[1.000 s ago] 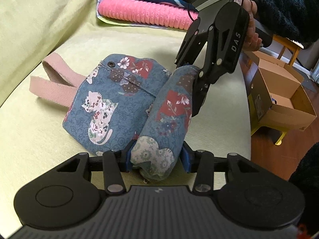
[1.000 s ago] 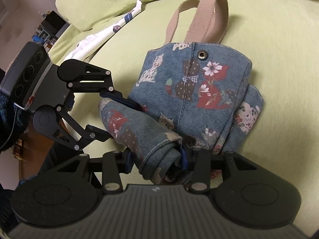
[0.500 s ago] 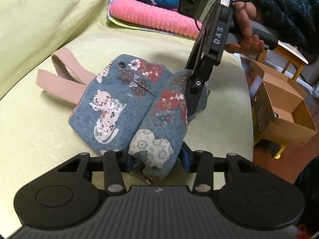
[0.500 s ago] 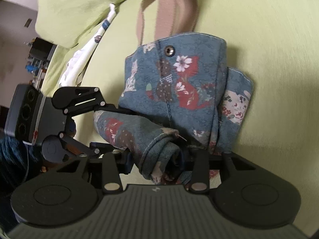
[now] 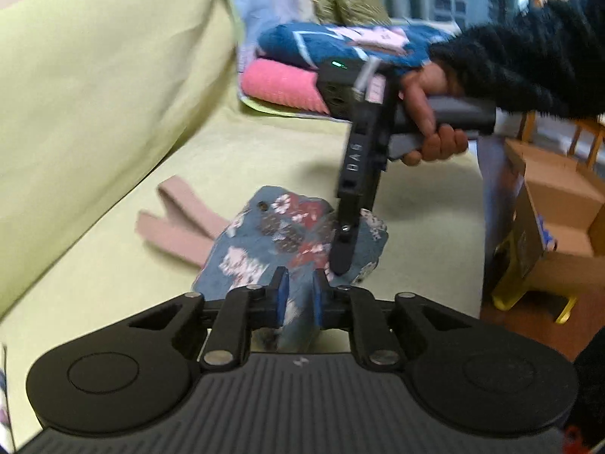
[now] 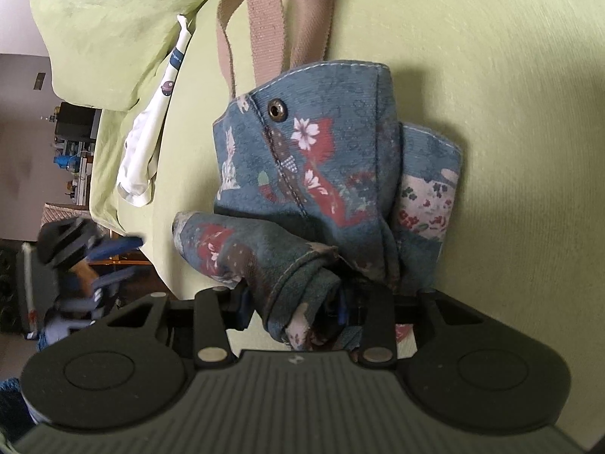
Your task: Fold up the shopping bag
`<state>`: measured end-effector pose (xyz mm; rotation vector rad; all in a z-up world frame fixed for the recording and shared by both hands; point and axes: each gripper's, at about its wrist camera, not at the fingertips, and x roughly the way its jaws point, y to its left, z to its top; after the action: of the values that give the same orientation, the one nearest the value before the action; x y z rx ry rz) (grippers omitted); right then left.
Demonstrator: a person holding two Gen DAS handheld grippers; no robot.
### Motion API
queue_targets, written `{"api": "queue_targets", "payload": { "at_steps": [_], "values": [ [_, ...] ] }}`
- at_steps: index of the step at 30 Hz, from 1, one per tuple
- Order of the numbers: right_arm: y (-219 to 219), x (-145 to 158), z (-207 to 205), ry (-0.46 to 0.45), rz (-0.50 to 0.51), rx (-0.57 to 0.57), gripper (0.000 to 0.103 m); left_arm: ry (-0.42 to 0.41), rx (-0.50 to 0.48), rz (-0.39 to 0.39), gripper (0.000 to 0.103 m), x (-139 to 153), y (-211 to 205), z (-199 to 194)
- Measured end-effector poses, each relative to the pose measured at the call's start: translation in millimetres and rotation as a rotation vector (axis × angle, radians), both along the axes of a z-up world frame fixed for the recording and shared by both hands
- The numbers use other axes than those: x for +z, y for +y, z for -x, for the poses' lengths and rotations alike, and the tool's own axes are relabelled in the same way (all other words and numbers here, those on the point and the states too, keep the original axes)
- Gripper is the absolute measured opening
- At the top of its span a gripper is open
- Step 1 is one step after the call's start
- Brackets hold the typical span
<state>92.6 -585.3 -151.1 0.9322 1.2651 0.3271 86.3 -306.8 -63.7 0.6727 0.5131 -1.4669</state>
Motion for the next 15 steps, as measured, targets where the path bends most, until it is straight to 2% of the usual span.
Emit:
{"api": "queue_targets", "payload": {
  "at_steps": [4,15],
  "values": [
    [-2.3,-1.1,-1.2,0.012,-0.012,-0.004,0.034,-0.031,0.019,-0.020,0.013,-18.5,-13.5,7.4],
    [-10.7,-6.4,-9.3,0.064,-0.055,-0.006,0.034,-0.018,0.070,-0.062,0.015,-25.3,-27.7,1.1]
  ]
}}
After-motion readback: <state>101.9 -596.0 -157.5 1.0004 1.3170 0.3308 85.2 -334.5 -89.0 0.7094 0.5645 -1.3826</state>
